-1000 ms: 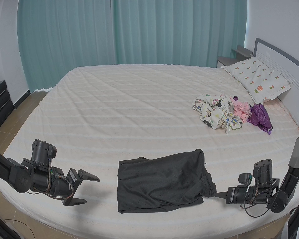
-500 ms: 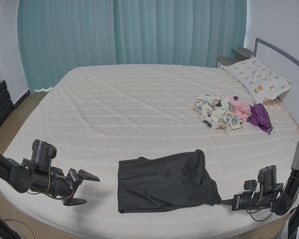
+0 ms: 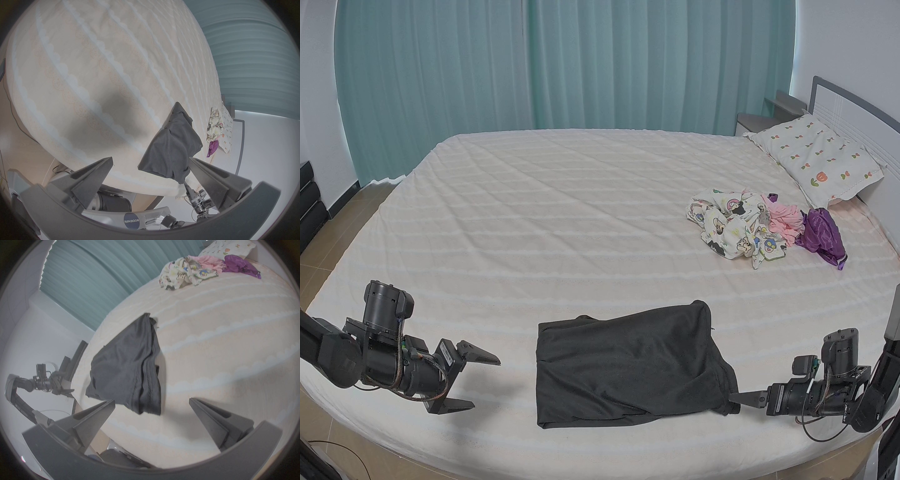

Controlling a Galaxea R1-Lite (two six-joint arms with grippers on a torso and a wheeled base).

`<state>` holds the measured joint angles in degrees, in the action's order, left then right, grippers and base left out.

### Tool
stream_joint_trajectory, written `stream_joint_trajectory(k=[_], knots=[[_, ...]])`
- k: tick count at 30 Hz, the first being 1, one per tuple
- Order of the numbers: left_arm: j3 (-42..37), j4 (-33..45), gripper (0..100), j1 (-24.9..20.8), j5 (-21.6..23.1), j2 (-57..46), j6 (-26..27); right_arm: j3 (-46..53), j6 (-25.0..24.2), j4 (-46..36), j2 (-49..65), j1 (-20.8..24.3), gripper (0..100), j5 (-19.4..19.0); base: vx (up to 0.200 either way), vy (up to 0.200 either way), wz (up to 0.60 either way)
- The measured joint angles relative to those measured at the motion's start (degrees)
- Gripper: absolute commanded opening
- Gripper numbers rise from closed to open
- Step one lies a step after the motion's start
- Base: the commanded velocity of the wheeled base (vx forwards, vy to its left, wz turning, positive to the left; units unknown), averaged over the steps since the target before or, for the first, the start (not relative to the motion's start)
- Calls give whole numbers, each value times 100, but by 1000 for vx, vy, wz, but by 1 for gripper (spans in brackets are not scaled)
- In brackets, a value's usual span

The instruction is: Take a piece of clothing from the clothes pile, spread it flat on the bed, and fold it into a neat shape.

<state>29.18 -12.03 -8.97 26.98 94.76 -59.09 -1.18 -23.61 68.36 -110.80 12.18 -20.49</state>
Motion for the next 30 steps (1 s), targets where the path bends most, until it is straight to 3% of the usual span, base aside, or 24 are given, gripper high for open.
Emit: stream_joint_trajectory(k=[10, 25, 26, 30], knots=[[-13, 2, 100, -52, 0, 0, -9, -1150, -630, 134, -268, 91, 100, 88, 0, 0, 0], [-38, 2, 100, -135, 0, 11, -15, -4103, -830, -580, -1744, 364, 100, 558, 0, 0, 0], [-38, 2, 100, -135, 1, 15, -13, -4278, -833, -634, -1849, 383, 0, 629, 0, 0, 0], [-38, 2, 100, -135, 0, 33, -13, -4758, -906, -746, -2167, 424, 0, 890, 0, 0, 0]])
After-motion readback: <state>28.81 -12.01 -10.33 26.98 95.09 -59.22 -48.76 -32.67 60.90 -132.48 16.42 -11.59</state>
